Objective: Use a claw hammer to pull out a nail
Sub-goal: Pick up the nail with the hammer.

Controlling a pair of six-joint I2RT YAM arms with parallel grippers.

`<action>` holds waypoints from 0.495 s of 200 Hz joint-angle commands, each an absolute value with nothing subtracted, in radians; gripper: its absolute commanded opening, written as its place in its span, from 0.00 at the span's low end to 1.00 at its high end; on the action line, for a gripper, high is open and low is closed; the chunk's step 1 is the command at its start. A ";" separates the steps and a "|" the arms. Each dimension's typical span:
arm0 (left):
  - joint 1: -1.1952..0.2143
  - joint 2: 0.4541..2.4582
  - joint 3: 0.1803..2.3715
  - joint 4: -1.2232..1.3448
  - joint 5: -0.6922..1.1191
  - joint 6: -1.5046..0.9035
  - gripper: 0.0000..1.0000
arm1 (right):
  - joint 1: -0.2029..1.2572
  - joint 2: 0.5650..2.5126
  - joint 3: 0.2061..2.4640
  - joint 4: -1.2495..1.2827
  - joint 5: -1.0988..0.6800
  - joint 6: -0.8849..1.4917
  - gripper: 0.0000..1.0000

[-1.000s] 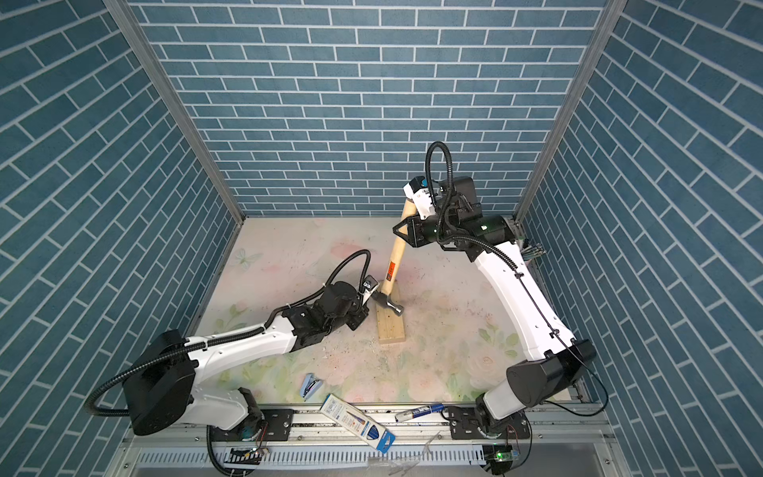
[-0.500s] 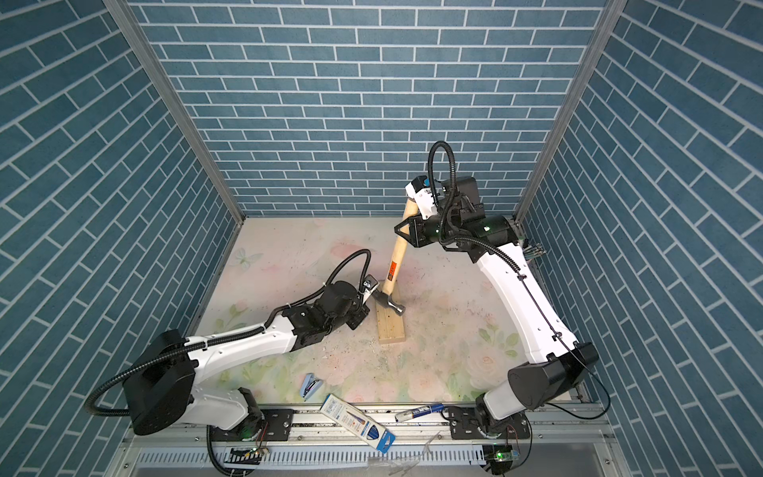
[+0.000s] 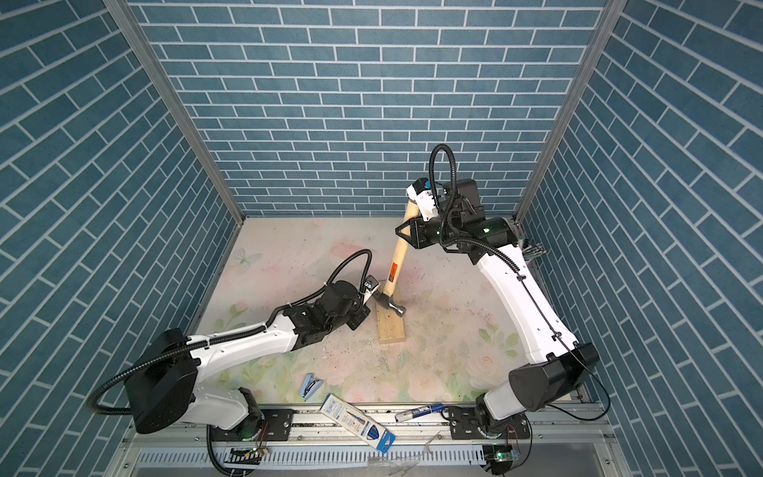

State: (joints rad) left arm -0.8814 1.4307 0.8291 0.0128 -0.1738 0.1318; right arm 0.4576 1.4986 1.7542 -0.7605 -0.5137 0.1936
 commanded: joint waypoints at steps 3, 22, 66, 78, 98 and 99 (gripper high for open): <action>-0.884 1.411 0.865 0.077 -0.108 0.151 0.02 | 0.461 1.461 1.757 -0.684 -0.604 0.265 0.00; -0.881 1.414 0.868 0.080 -0.089 0.148 0.01 | 0.461 1.463 1.752 -0.680 -0.612 0.269 0.00; -0.867 1.410 0.865 0.104 -0.017 0.130 0.00 | 0.459 1.469 1.737 -0.667 -0.627 0.273 0.00; -0.867 1.410 0.868 0.103 0.001 0.129 0.00 | 0.460 1.472 1.734 -0.664 -0.629 0.275 0.00; -0.867 1.410 0.871 0.107 0.039 0.128 0.00 | 0.460 1.476 1.732 -0.657 -0.637 0.278 0.00; -0.867 1.411 0.871 0.107 0.041 0.128 0.00 | 0.460 1.476 1.731 -0.657 -0.638 0.278 0.00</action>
State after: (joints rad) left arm -0.8616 1.4307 0.8291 0.0074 -0.0570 0.1234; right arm 0.4522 1.4986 1.7321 -0.7265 -0.5293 0.1932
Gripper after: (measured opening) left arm 0.054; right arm 0.245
